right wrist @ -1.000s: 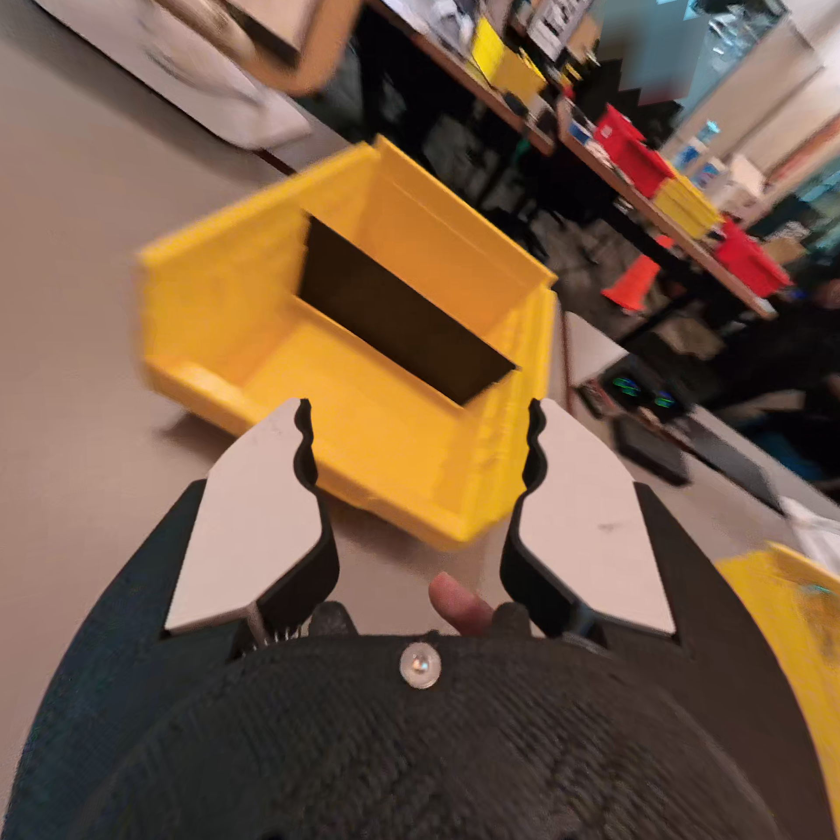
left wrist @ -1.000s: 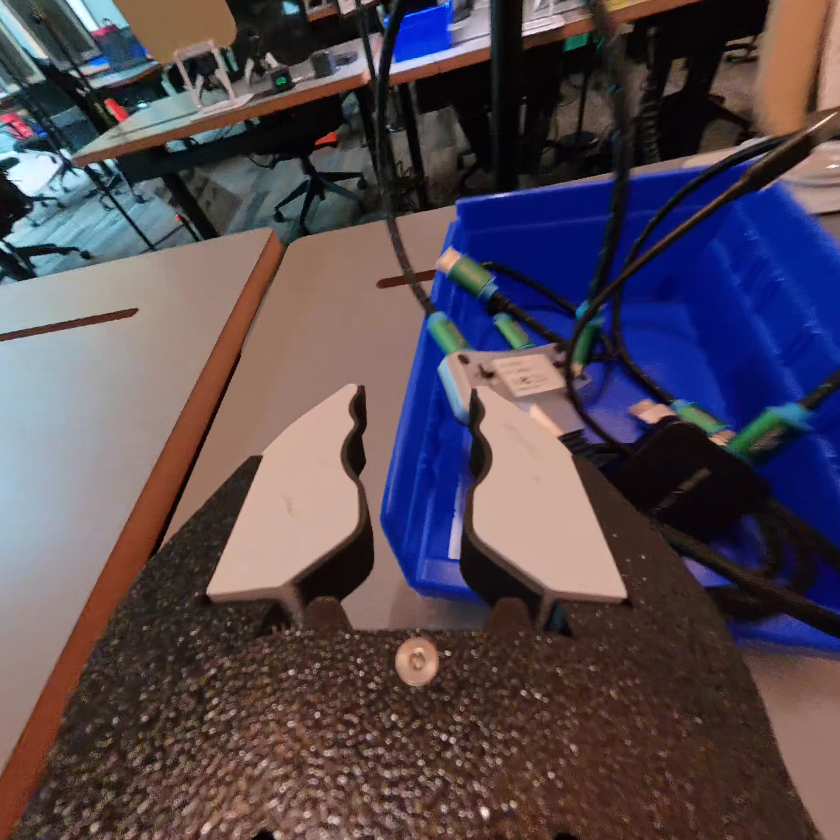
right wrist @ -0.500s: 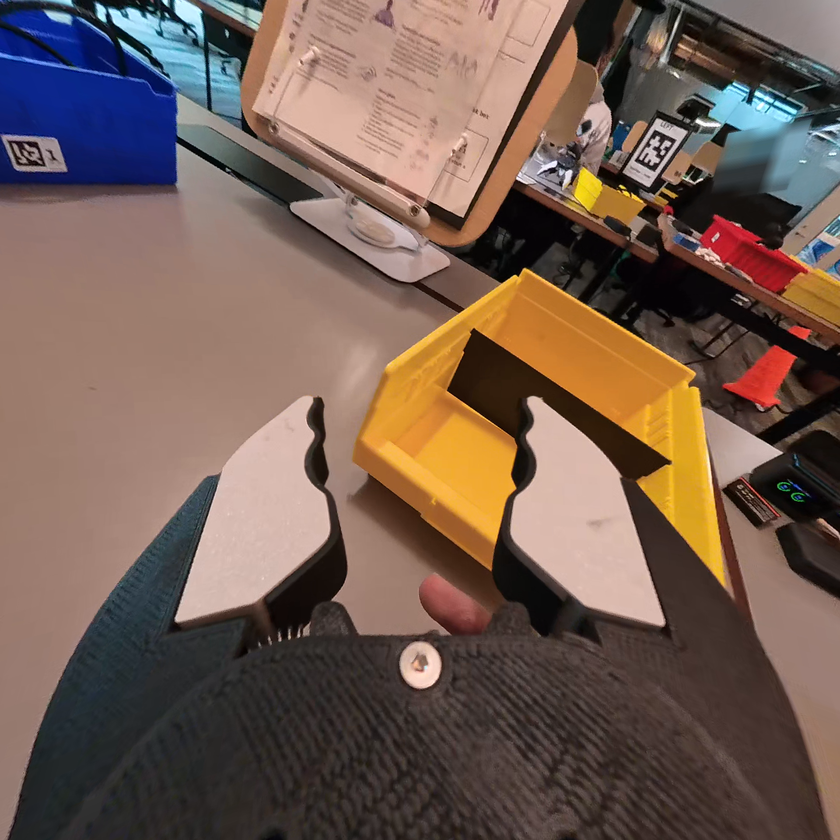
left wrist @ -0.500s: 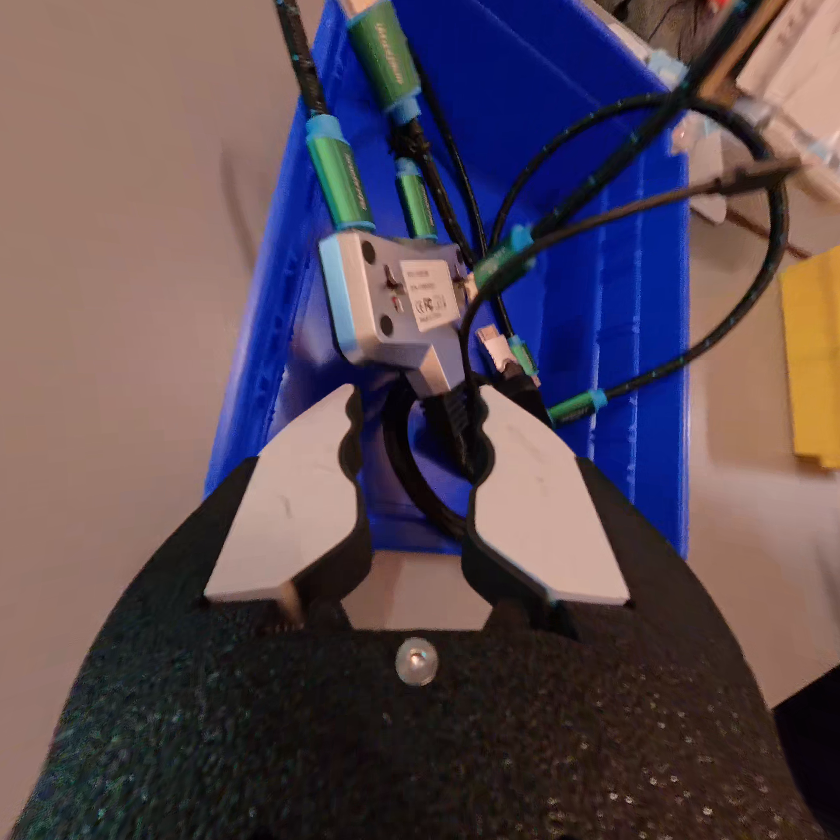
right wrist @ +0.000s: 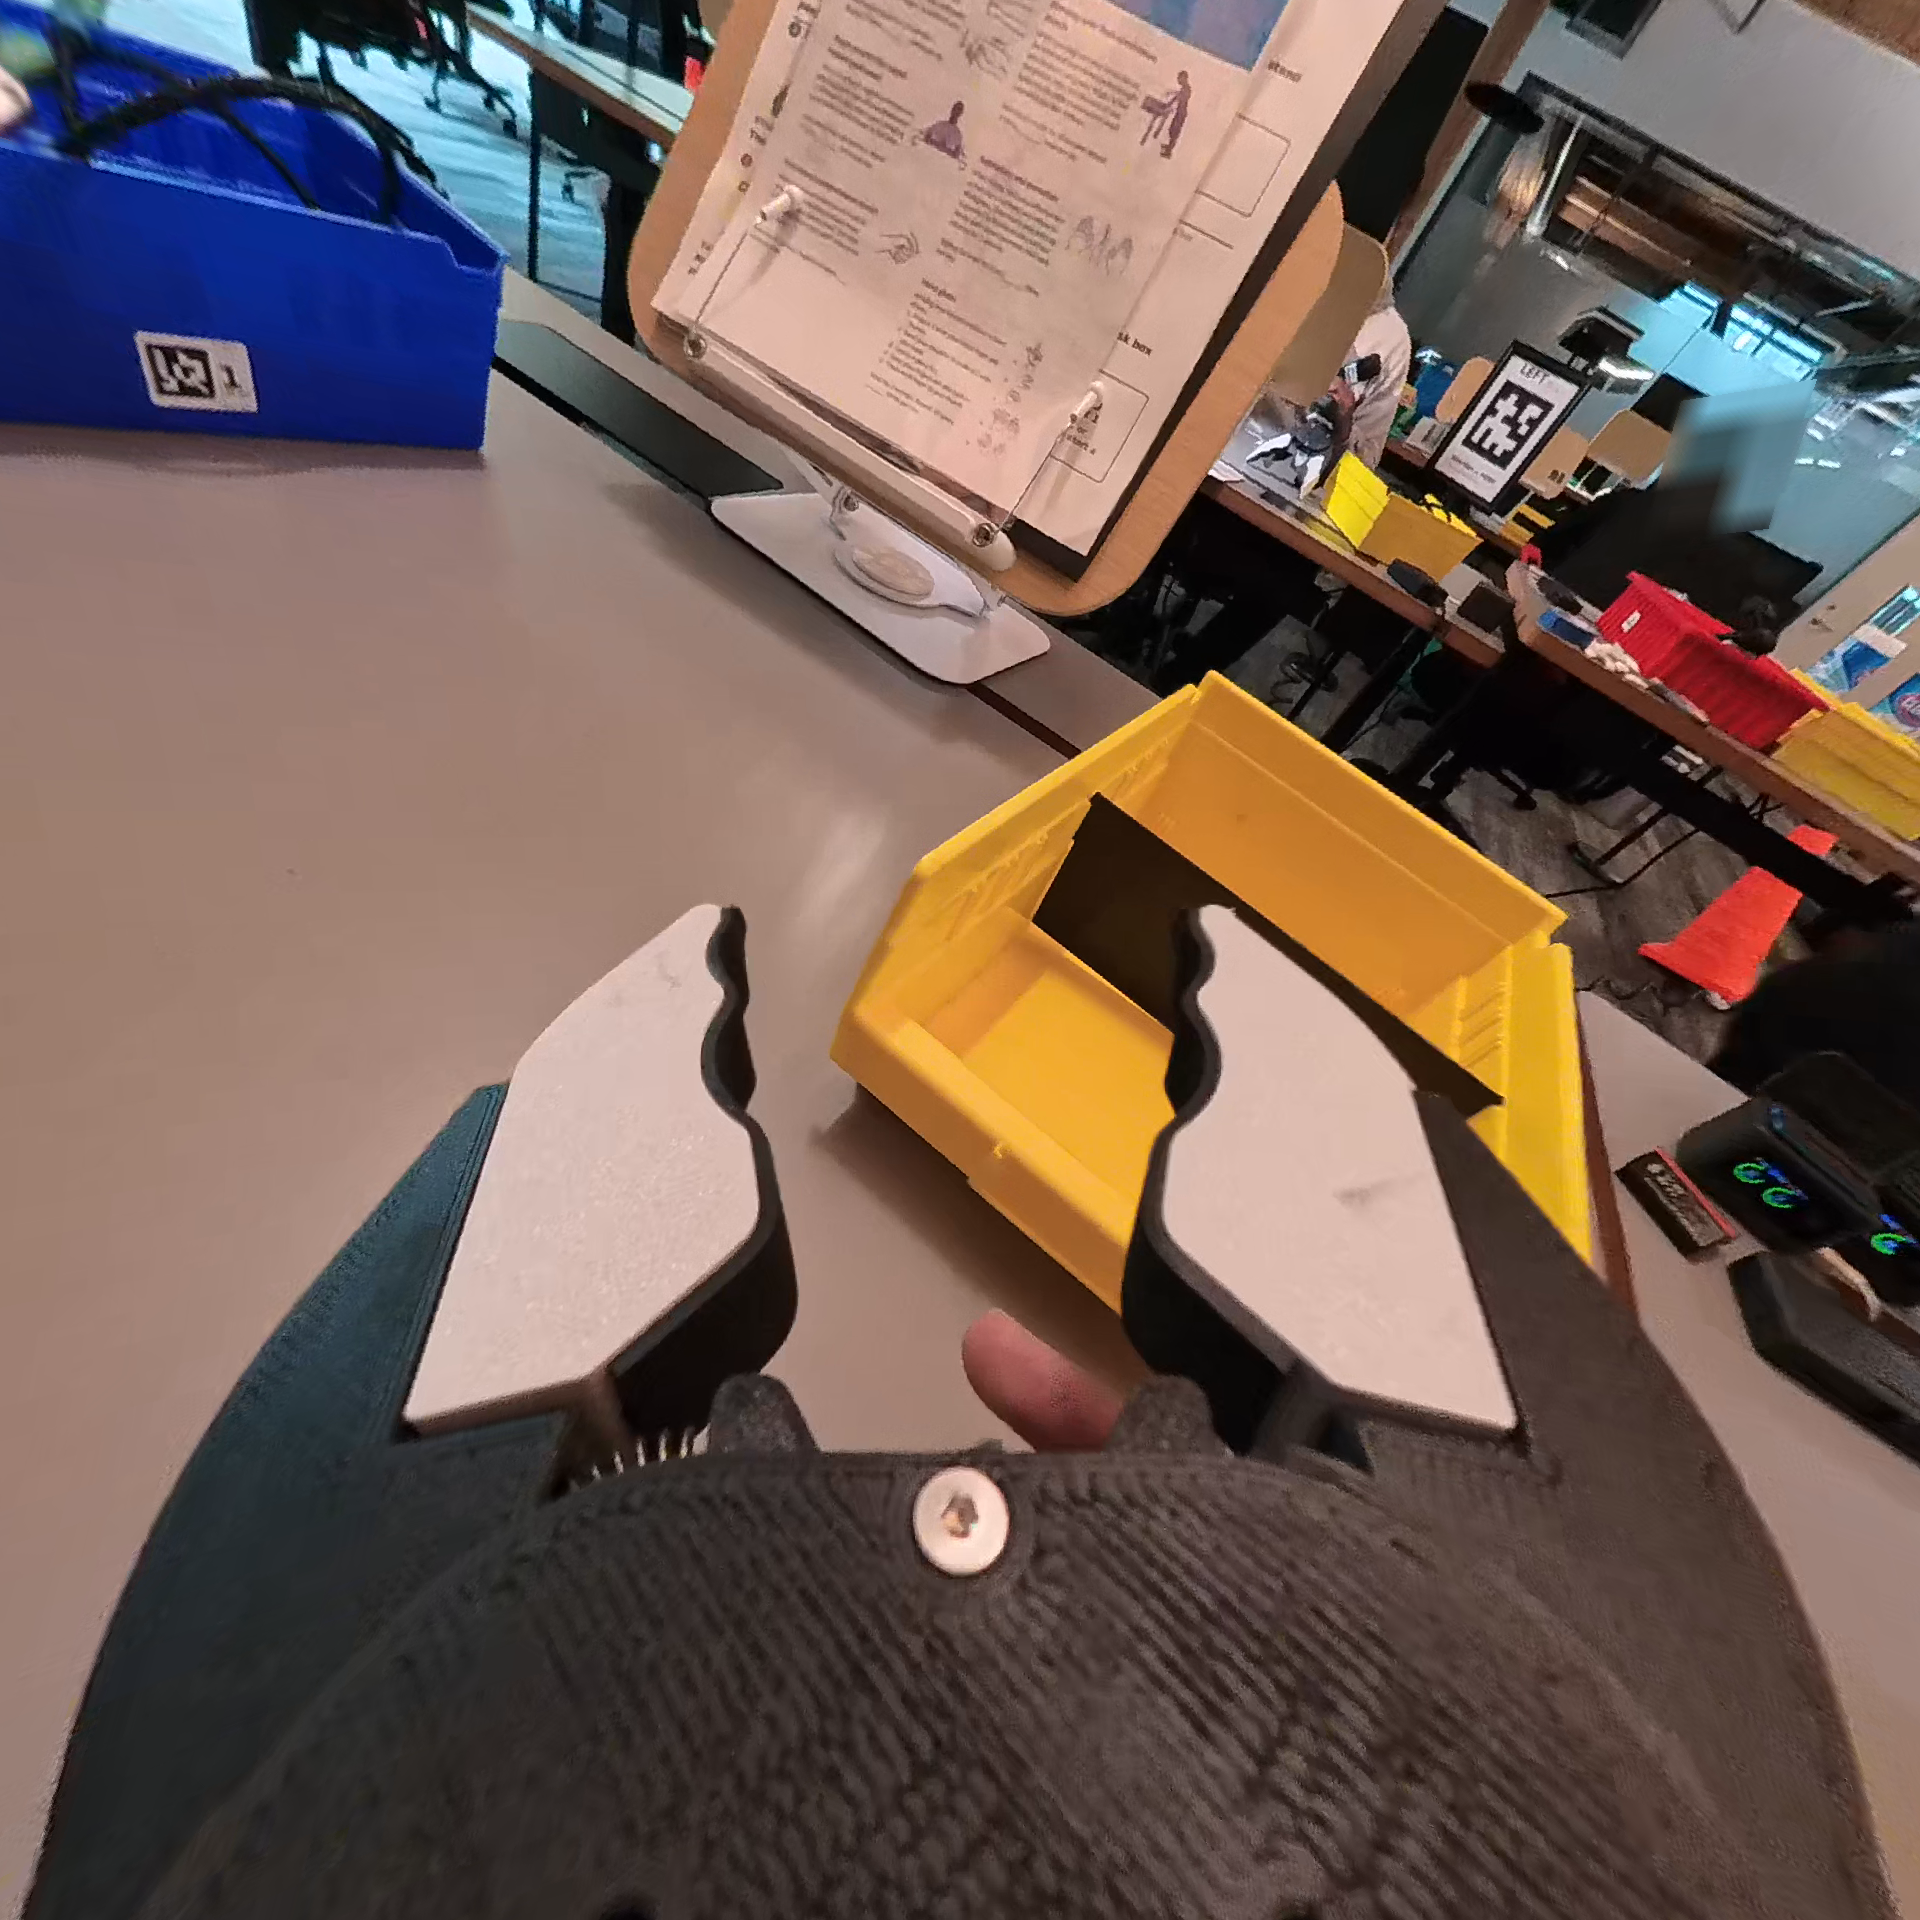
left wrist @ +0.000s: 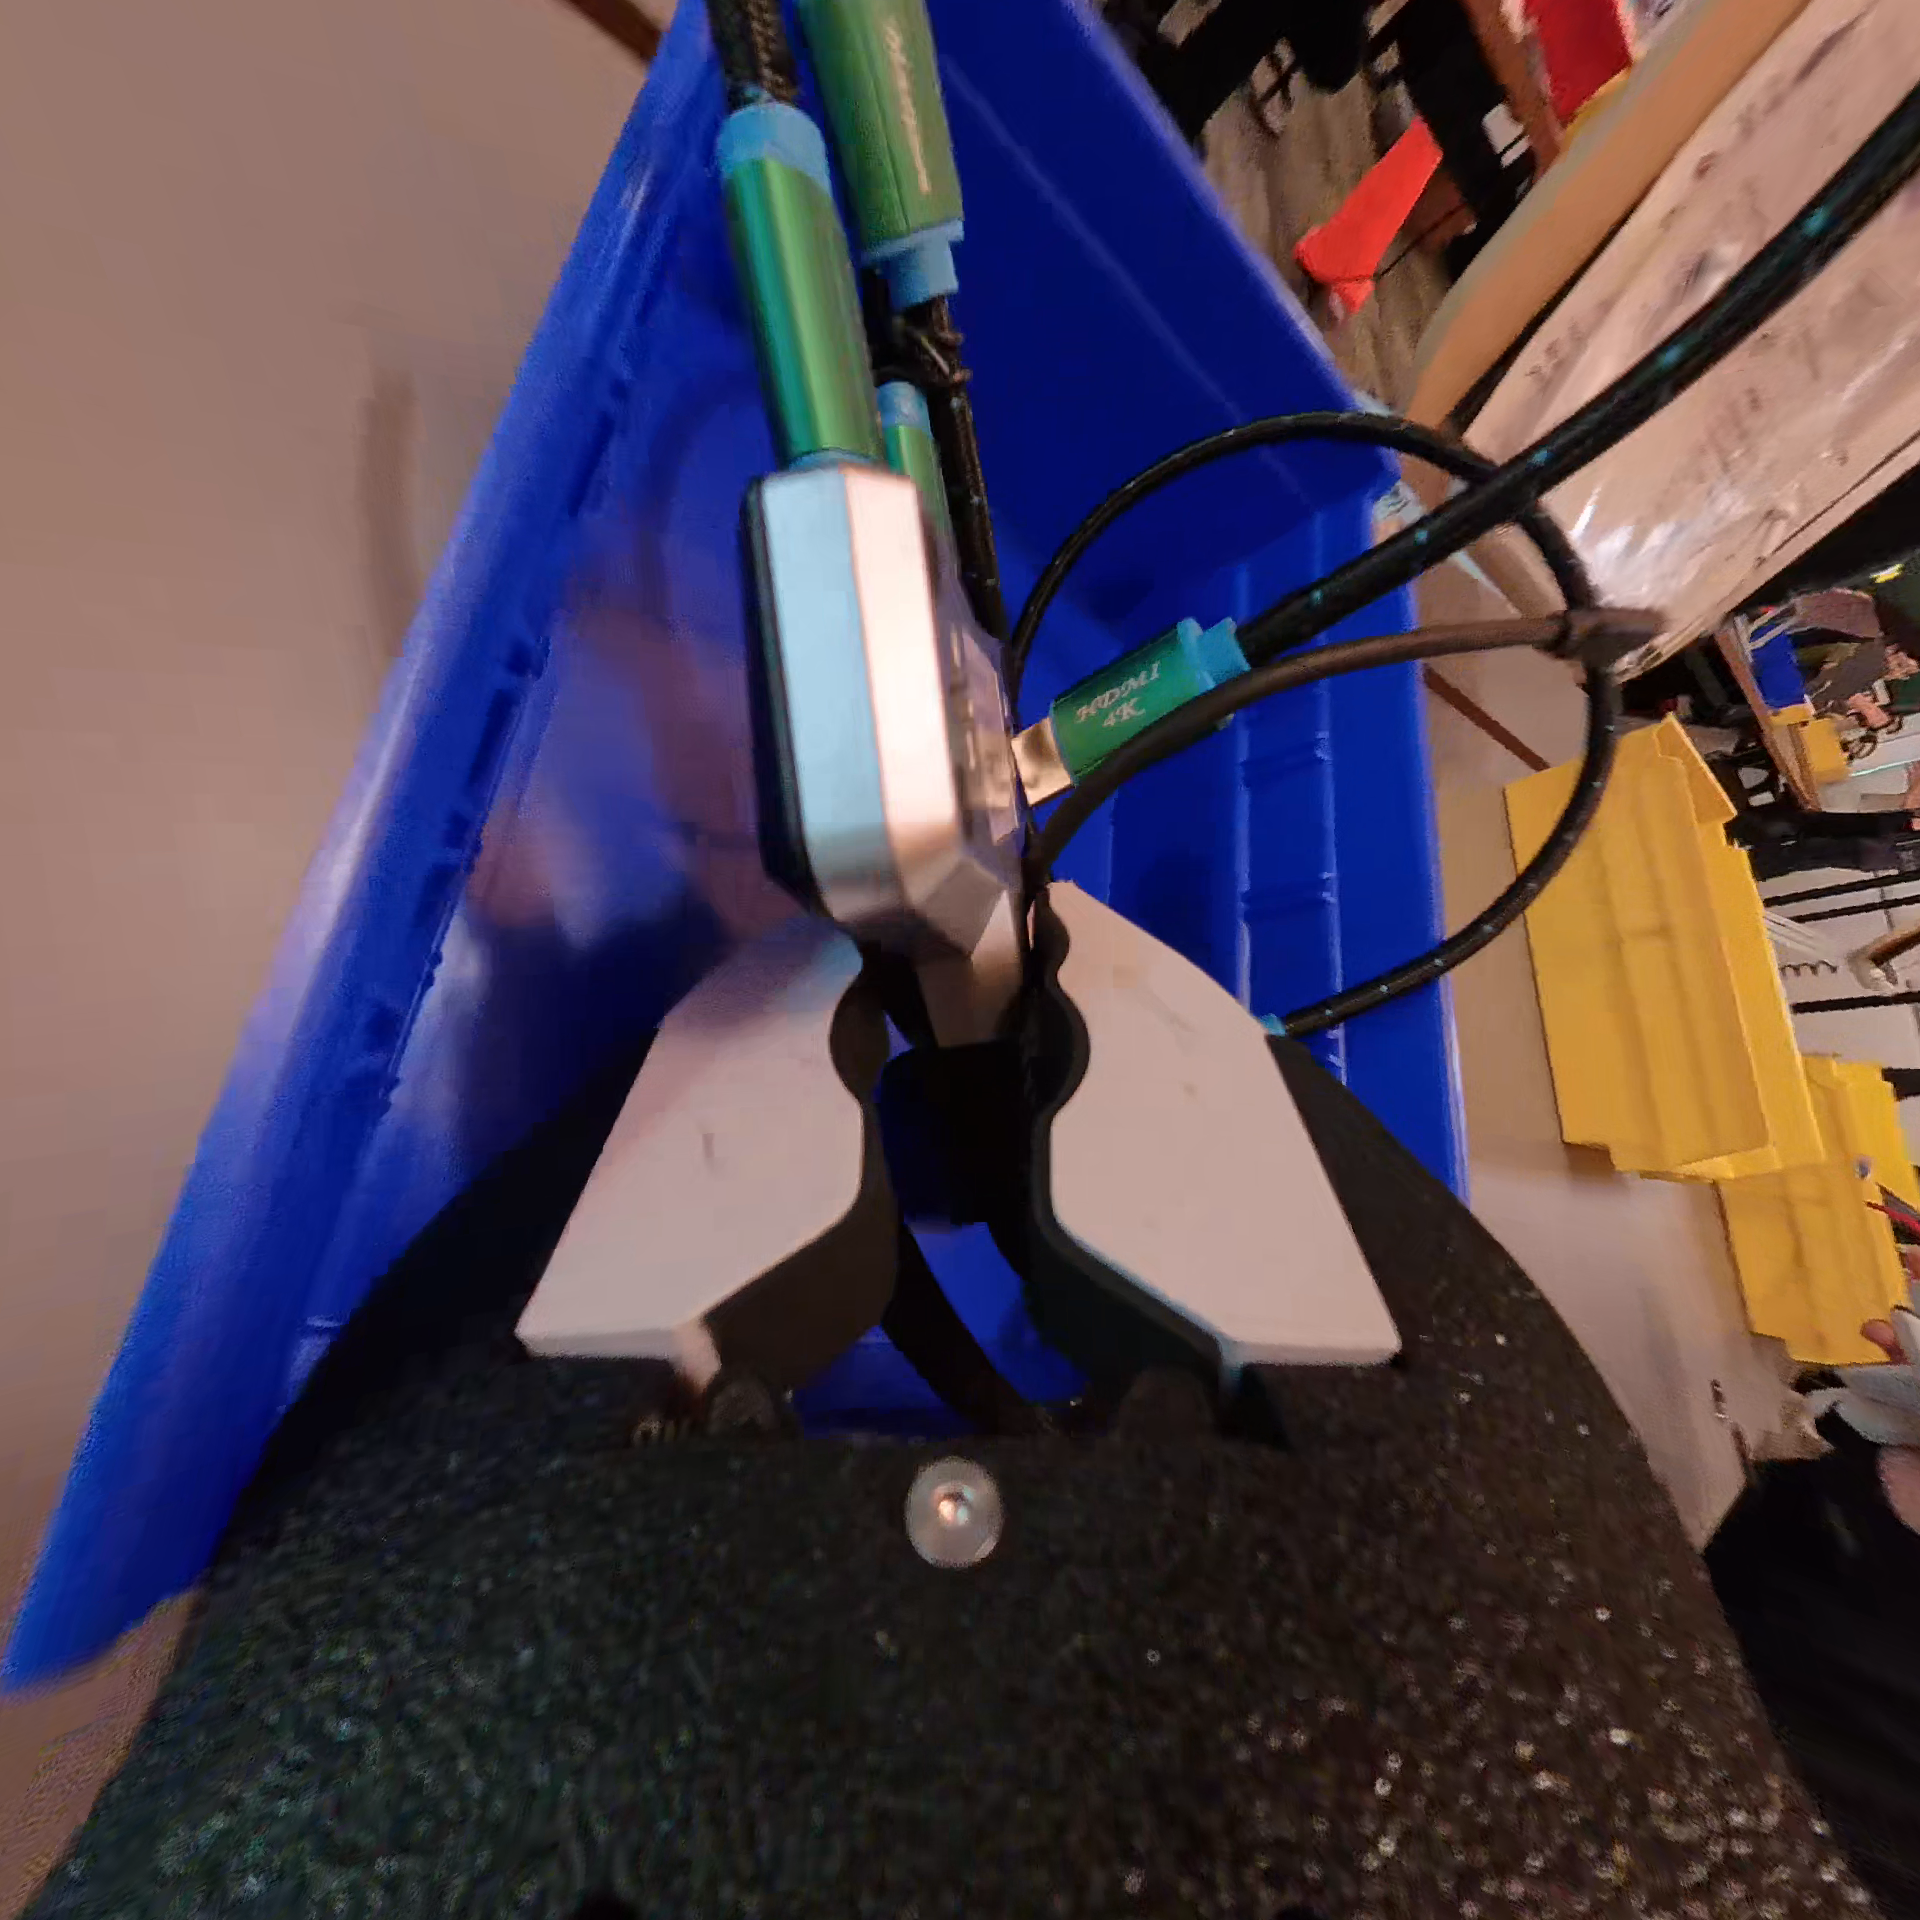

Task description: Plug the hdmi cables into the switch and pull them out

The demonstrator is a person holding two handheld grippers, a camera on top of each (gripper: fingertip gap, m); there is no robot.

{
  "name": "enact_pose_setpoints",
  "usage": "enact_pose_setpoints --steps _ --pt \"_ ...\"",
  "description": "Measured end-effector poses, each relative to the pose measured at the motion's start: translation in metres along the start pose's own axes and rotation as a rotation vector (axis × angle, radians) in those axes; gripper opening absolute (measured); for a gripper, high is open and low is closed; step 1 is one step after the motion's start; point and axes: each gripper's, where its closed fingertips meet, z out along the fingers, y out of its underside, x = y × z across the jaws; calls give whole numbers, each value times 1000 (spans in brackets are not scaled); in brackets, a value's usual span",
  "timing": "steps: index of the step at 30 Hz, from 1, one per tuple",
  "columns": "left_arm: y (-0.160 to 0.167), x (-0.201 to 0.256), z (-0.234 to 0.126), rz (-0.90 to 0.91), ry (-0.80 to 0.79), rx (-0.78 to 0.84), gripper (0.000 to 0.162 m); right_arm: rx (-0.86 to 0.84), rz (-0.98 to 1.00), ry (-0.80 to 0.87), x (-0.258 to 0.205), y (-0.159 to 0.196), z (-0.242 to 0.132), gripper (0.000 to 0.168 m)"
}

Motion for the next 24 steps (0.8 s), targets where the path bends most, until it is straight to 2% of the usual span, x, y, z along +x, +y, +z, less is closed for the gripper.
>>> enact_pose_setpoints --steps 3,7,12,15,19,24 --pt "-22 21 -21 72 3 123 24 7 -10 11 5 -1 -5 78" --pt "-56 67 -54 250 -10 257 23 45 80 17 12 -3 -7 77" --pt "-85 116 -91 659 -230 382 23 51 75 32 14 -6 -11 76" --pt "-92 142 -108 907 -392 425 23 36 51 33 13 -5 -11 76" --pt "-88 180 -118 1218 -528 437 23 42 29 17 7 -10 -13 76" --pt "-84 212 -124 1474 -679 464 23 50 -3 -8 -2 -16 -12 76"
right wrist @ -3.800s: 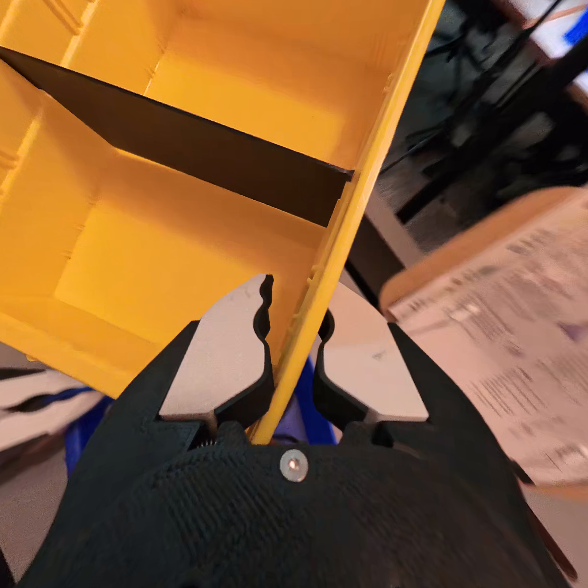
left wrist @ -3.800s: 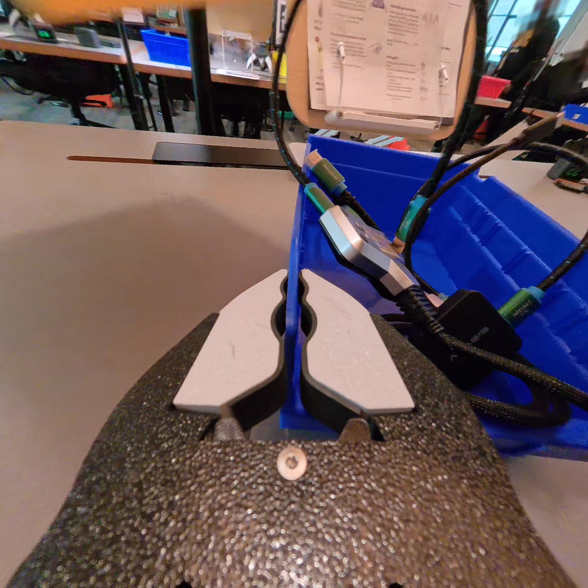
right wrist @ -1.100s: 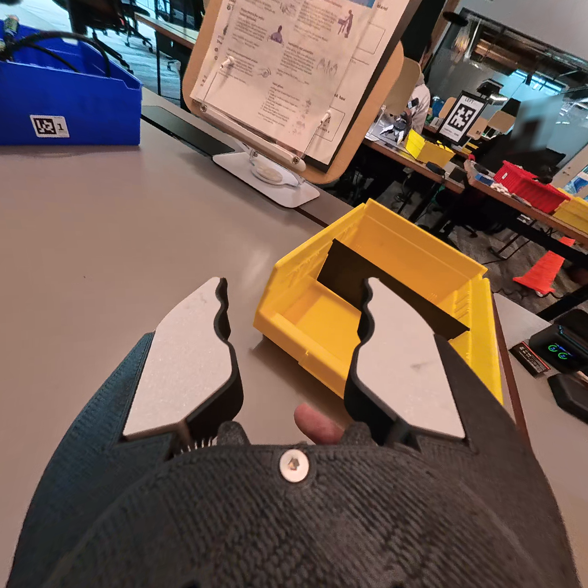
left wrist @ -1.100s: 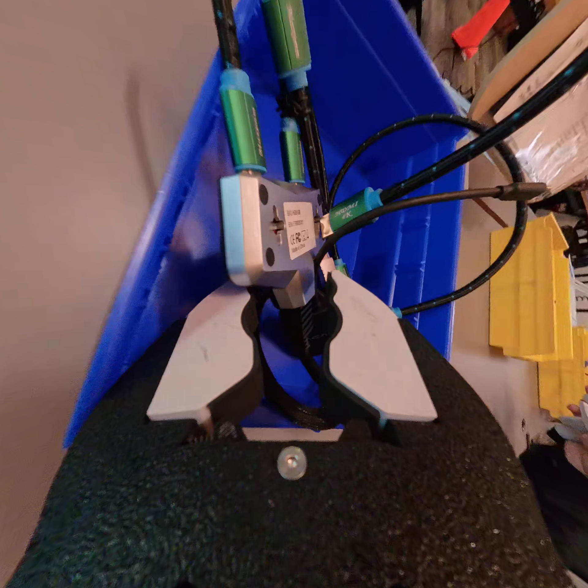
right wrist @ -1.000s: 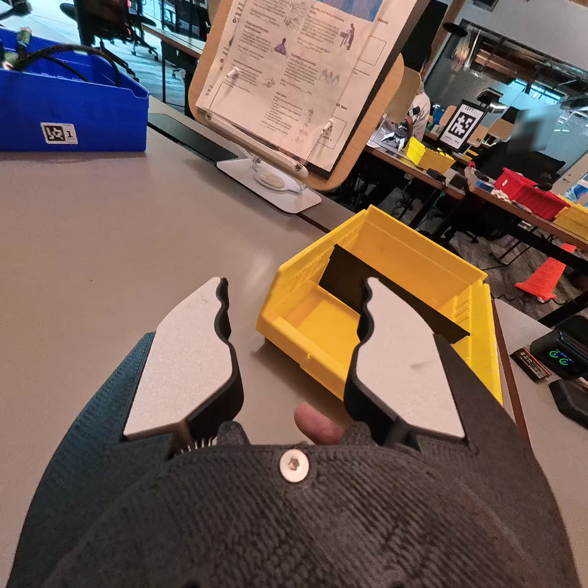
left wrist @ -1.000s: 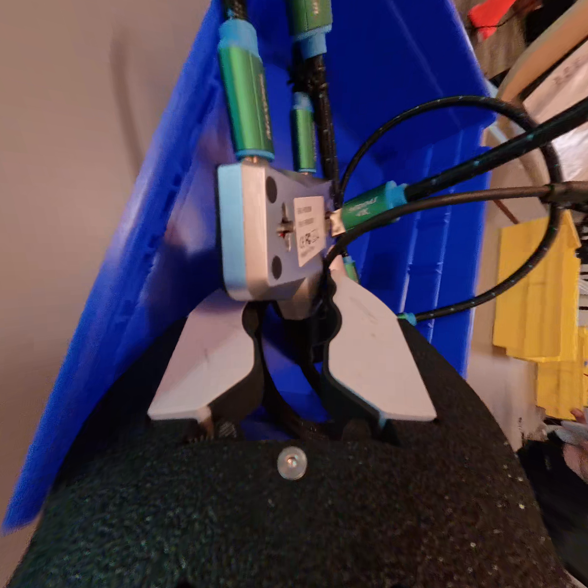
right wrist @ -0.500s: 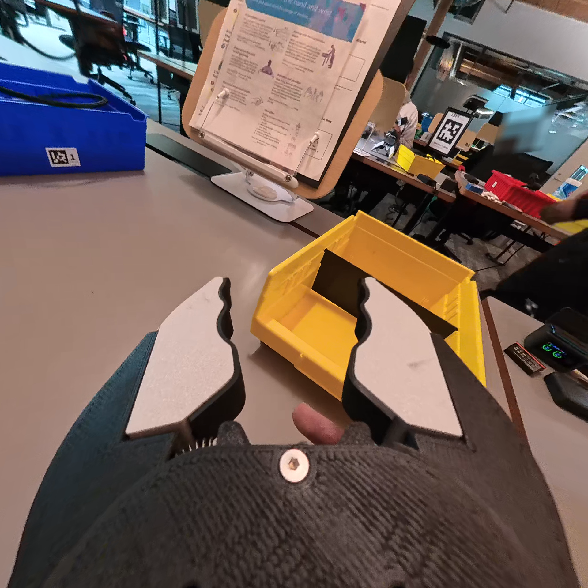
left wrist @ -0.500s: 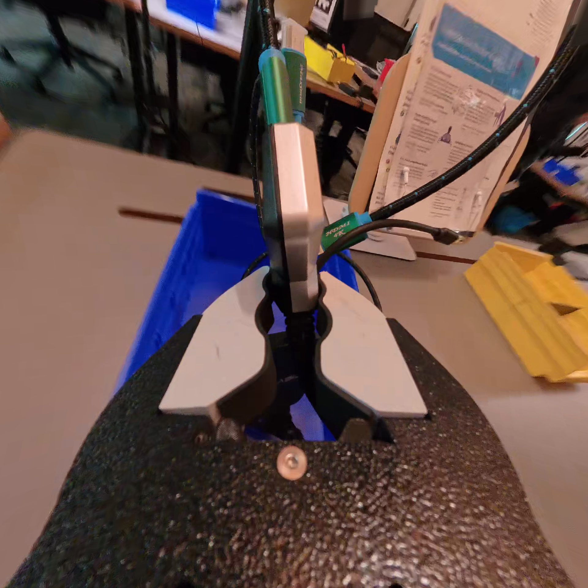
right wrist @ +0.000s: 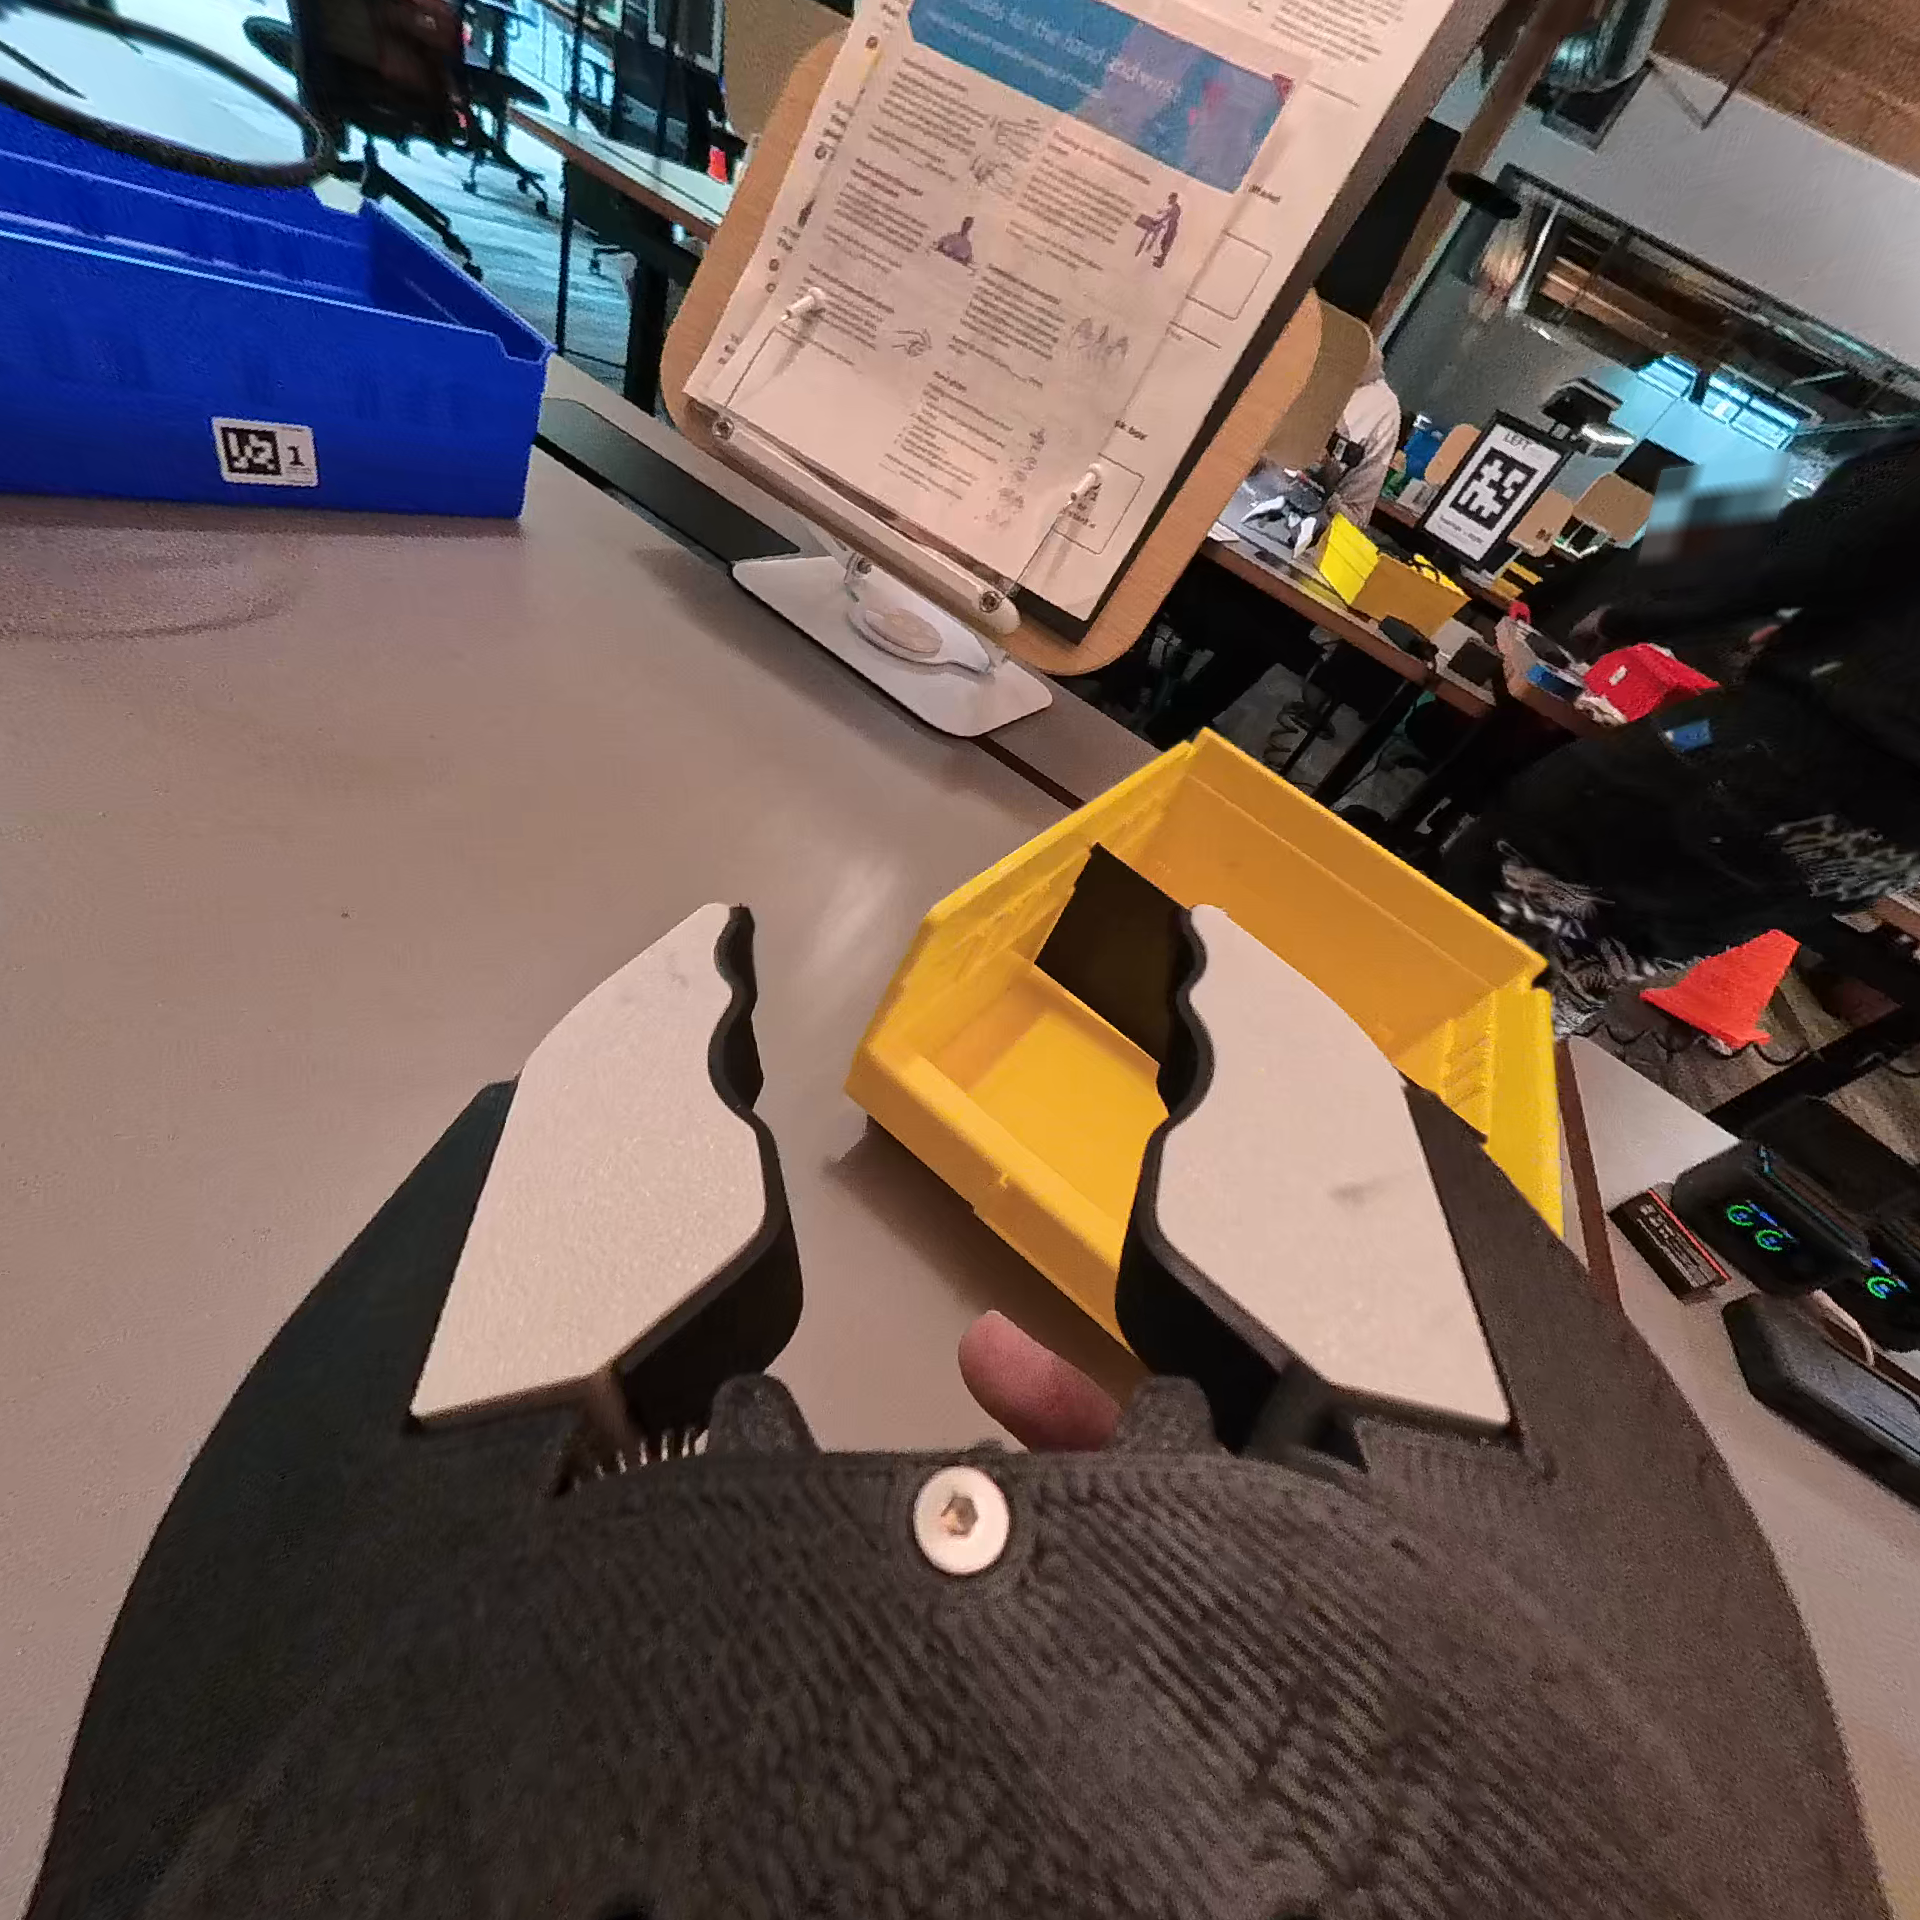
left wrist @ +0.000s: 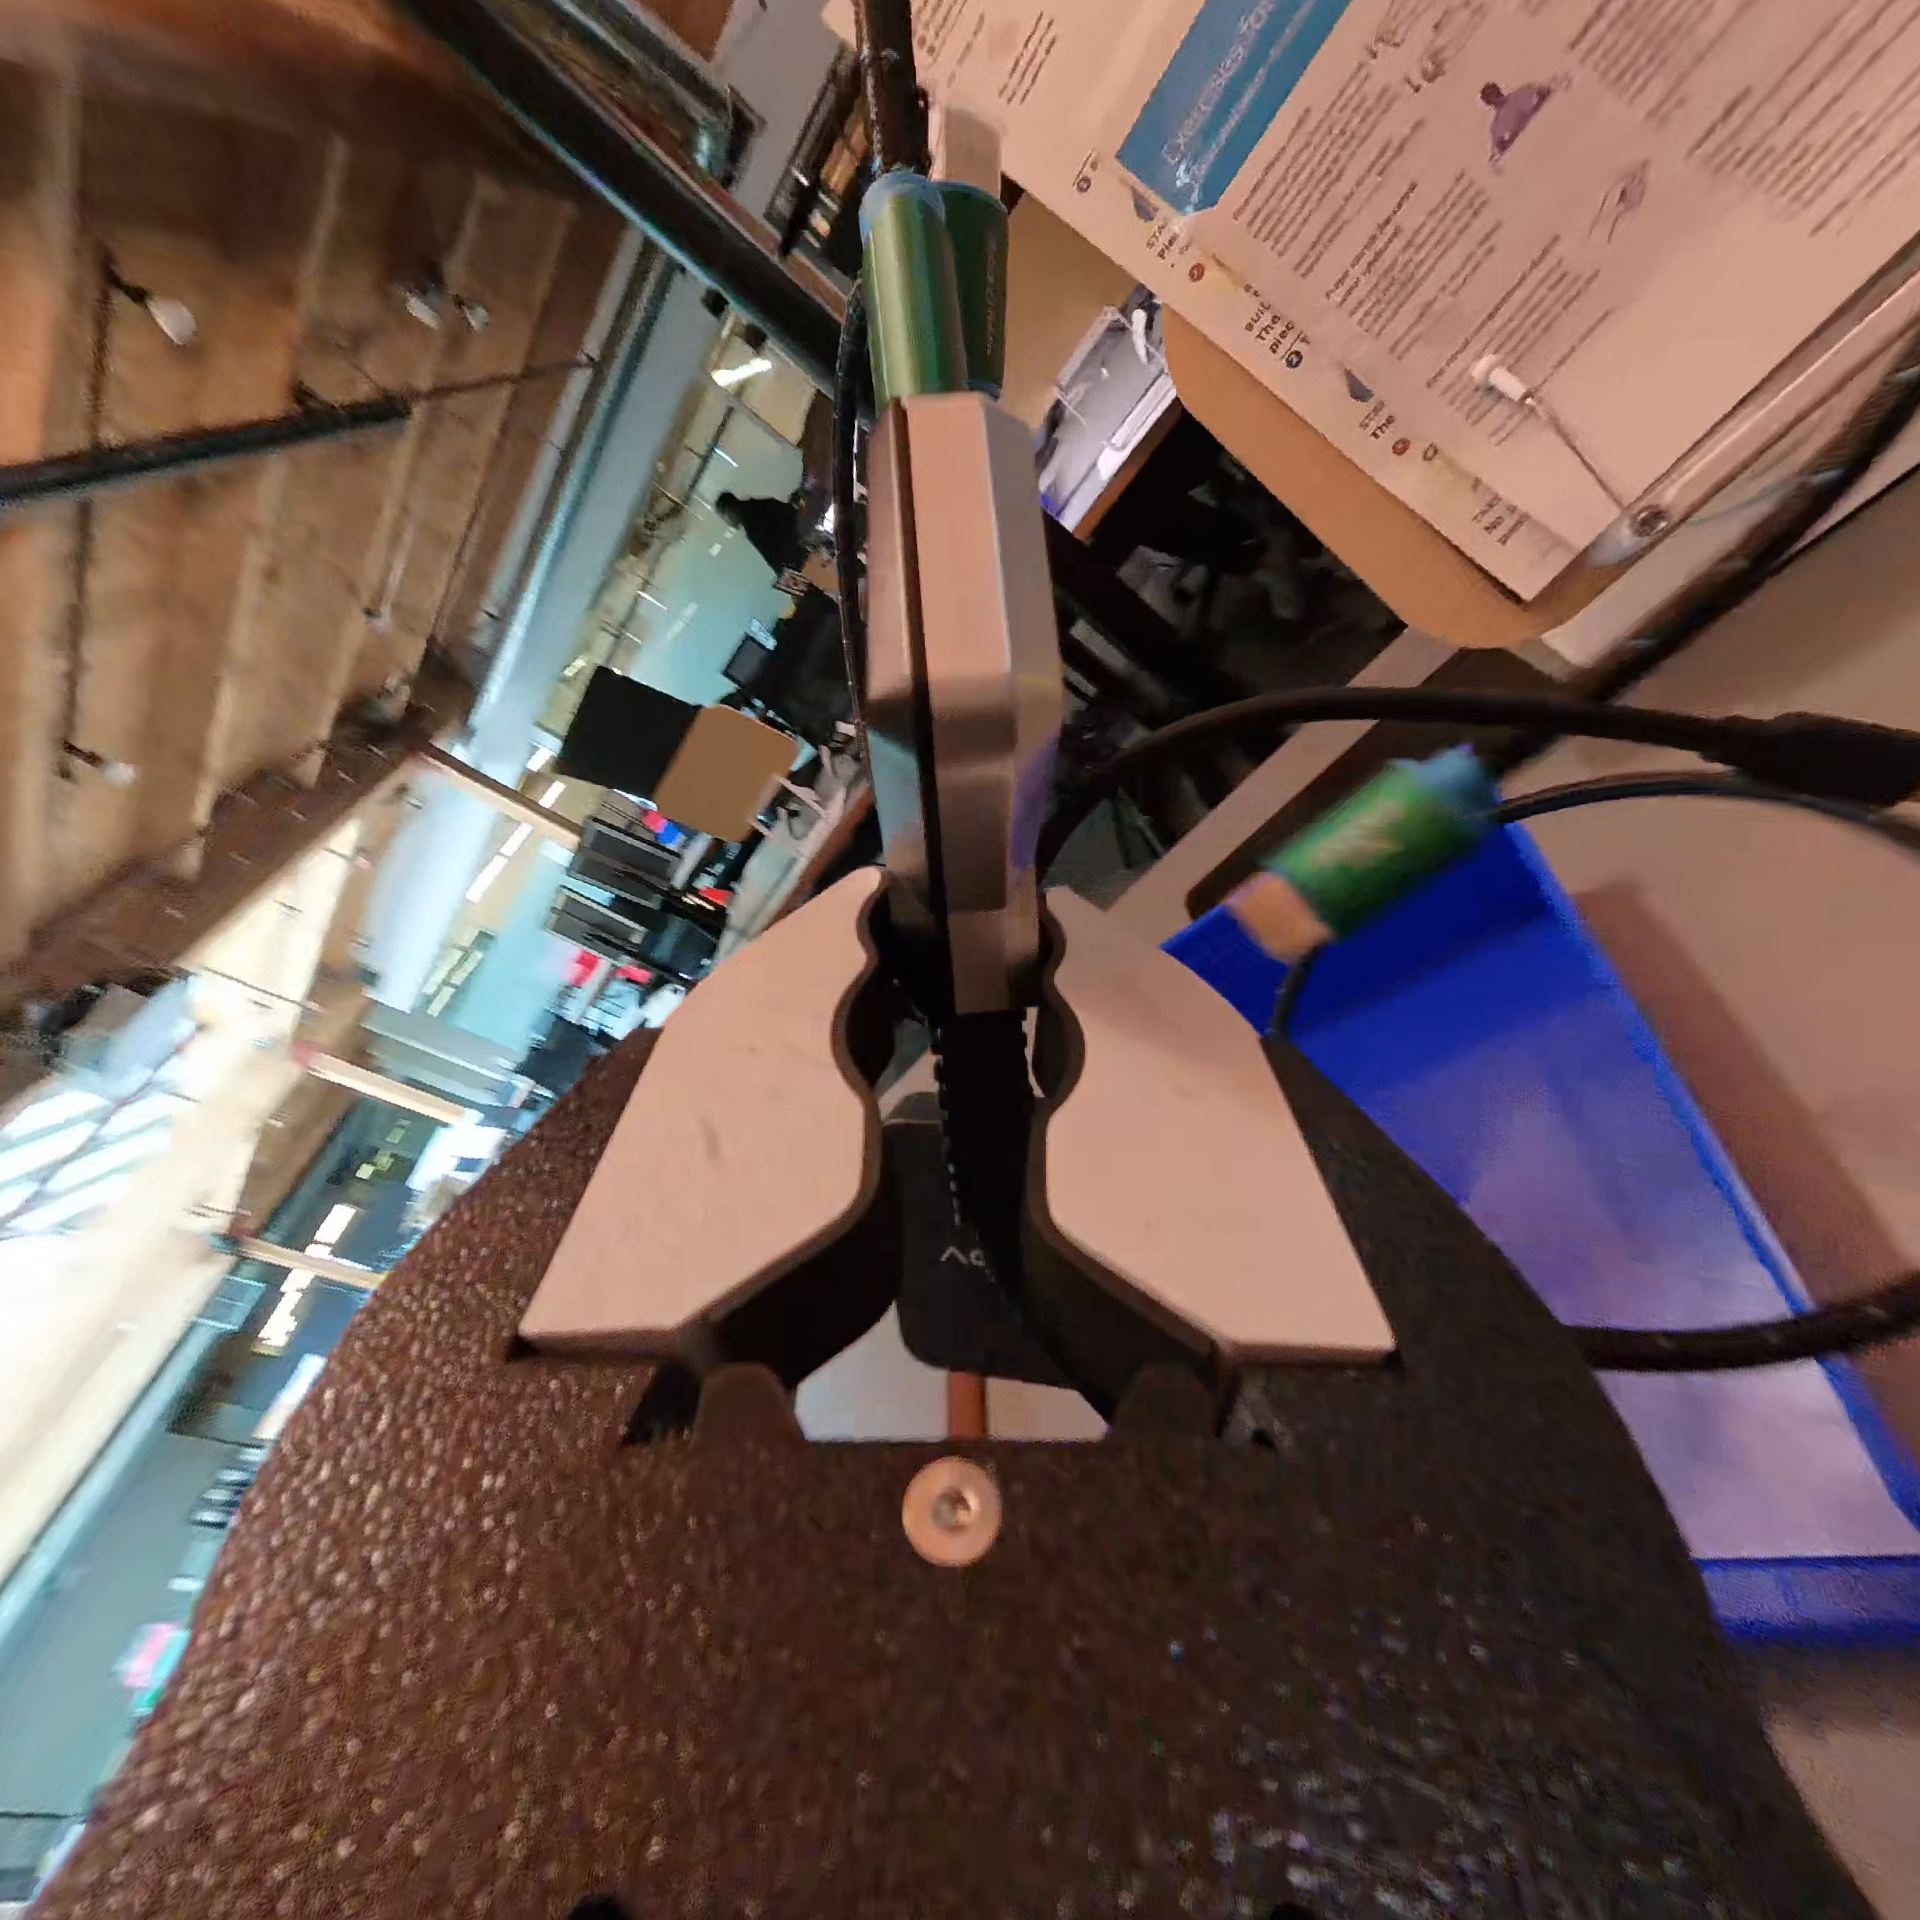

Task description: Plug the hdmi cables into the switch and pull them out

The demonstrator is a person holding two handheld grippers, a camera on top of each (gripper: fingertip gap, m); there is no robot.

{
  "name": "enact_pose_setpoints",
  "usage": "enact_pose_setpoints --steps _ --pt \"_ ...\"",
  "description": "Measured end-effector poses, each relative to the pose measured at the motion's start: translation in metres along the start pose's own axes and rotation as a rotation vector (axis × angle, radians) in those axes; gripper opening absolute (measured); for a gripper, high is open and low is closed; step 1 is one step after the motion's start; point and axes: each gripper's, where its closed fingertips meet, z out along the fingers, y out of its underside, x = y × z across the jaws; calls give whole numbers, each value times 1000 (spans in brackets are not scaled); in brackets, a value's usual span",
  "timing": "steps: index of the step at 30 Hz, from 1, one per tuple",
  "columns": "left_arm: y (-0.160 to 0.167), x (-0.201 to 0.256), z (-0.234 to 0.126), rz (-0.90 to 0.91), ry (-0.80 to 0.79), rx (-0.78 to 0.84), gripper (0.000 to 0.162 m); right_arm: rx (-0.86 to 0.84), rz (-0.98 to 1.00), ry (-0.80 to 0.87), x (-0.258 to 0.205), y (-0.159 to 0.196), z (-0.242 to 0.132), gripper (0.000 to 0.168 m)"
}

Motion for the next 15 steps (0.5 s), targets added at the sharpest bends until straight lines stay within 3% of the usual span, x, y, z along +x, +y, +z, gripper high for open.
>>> enact_pose_setpoints --steps 3,7,12,15 --pt "-4 11 4 17 45 7 23 -15 -13 -11 -4 2 2 76" --pt "14 29 26 -56 156 -12 23 -23 -21 -21 -8 5 5 76" --pt "72 39 62 -295 272 -118 22 -33 -26 -23 -8 8 5 76" --pt "115 40 74 -408 253 -241 23 -37 -14 -13 -3 11 4 76"
